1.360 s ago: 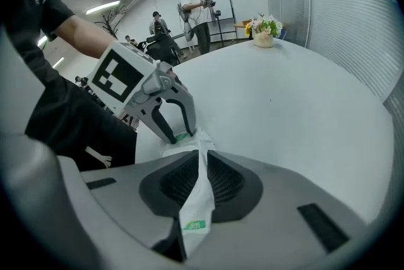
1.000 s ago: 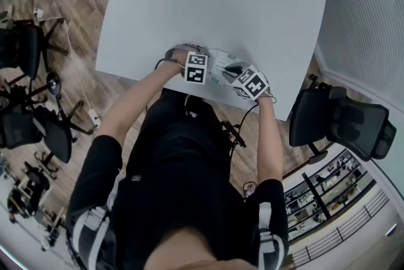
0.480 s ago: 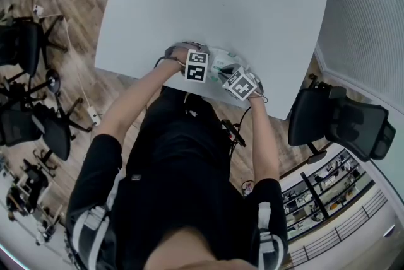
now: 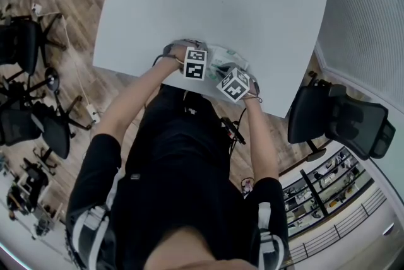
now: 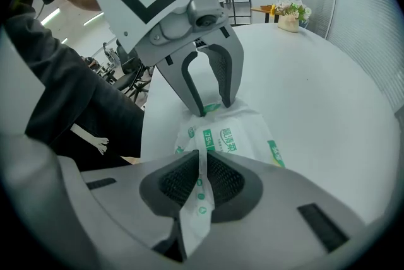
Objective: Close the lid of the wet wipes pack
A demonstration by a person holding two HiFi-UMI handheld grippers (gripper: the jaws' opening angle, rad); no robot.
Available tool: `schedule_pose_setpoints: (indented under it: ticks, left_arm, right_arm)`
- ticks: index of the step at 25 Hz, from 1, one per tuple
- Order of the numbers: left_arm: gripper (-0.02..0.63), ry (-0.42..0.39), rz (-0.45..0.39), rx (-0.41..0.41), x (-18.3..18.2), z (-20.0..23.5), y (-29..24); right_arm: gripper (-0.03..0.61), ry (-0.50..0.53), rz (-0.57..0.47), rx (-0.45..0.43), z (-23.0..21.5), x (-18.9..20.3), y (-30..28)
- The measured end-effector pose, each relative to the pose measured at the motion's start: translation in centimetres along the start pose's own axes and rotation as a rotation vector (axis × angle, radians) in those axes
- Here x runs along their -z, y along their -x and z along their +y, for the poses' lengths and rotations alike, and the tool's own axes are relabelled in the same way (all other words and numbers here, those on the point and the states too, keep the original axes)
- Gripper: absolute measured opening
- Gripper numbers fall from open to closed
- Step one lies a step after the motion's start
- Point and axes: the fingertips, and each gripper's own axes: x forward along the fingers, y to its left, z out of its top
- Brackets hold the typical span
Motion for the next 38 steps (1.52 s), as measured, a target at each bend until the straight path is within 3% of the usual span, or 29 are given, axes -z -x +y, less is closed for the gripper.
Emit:
schedule_pose_setpoints:
  ticks: [4, 7, 10, 12, 14, 17, 19, 22, 24, 30, 38]
  left_arm:
    - [0.172, 0.007, -0.014, -0.012, 0.1, 0.0, -0.2]
    - [0.172, 0.025, -0.033, -0.015, 0.2, 0.0, -0.1]
    - [0.144, 0.065, -0.049, -0.047, -0.2, -0.4, 1.2]
    - [0.137, 0.154, -0.120, -0.089, -0.8, -0.8, 3.0]
    - [0.125, 0.265, -0.221, -0.179, -1.5, -0.8, 5.5]
    - [0.076, 0.450, -0.394, -0.450, -2.7, -0.3, 11.2]
    - [0.064, 0.614, -0.563, -0.615, -3.3, -0.8, 15.9]
    - [0.058, 0.786, -0.759, -0.744, -4.1, -3.0, 22.0]
    - [0.057, 0.801, -0.813, -0.772, -4.9, -4.8, 24.8]
    - [0.055, 0.703, -0.920, -0.859, -7.9, -8.5, 32.2]
    - [0.055, 0.704, -1.027, -0.839, -8.1, -9.1, 36.0]
  right_arm:
    - [0.072, -0.037, -0.026, 0.000, 0.1, 0.0, 0.1]
    - [0.081, -0.120, -0.110, 0.009, 0.1, -0.5, 1.4]
    - [0.080, -0.189, -0.236, 0.105, -0.6, -1.3, 5.0]
    - [0.078, -0.250, -0.335, 0.206, -1.4, -1.6, 8.4]
    - [0.073, -0.345, -0.463, 0.296, -2.1, -1.7, 12.1]
    - [0.058, -0.474, -0.670, 0.397, -2.0, -1.1, 17.4]
    - [0.053, -0.534, -0.782, 0.446, -1.2, -0.7, 20.5]
    - [0.051, -0.575, -0.887, 0.496, 0.5, -0.3, 24.1]
    - [0.043, -0.562, -0.931, 0.528, 1.9, -0.5, 26.5]
    - [0.035, -0.525, -1.046, 0.595, 5.7, -2.3, 32.5]
    - [0.028, -0.540, -1.093, 0.651, 8.1, -3.7, 35.0]
